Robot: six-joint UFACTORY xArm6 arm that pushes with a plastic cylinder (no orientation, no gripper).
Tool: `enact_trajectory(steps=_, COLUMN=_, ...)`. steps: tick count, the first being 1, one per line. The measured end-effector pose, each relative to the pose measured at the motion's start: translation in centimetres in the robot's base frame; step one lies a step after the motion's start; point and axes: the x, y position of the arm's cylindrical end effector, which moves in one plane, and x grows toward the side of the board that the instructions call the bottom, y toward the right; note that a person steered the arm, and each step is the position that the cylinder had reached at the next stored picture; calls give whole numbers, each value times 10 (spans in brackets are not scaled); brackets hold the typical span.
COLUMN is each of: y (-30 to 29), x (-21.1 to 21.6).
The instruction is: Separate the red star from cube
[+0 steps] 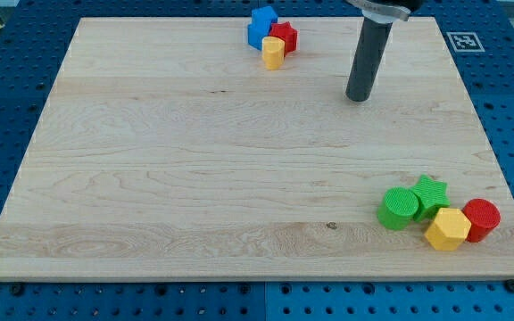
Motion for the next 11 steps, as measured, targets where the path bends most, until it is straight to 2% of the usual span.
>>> enact_trajectory(steps=2, y=0, x=-2)
enact_trajectory(steps=5, y=-31, x=-120)
enact_trajectory(steps=6, y=-35, x=-137)
enact_trajectory(steps=7, y=-45, x=-137)
enact_trajectory(steps=8, y=-96, x=-137)
enact_trajectory(steps=9, y=-118, x=-137)
enact_trajectory(steps=10, y=-118, x=-132)
enact_trajectory(steps=11, y=-107, x=-110)
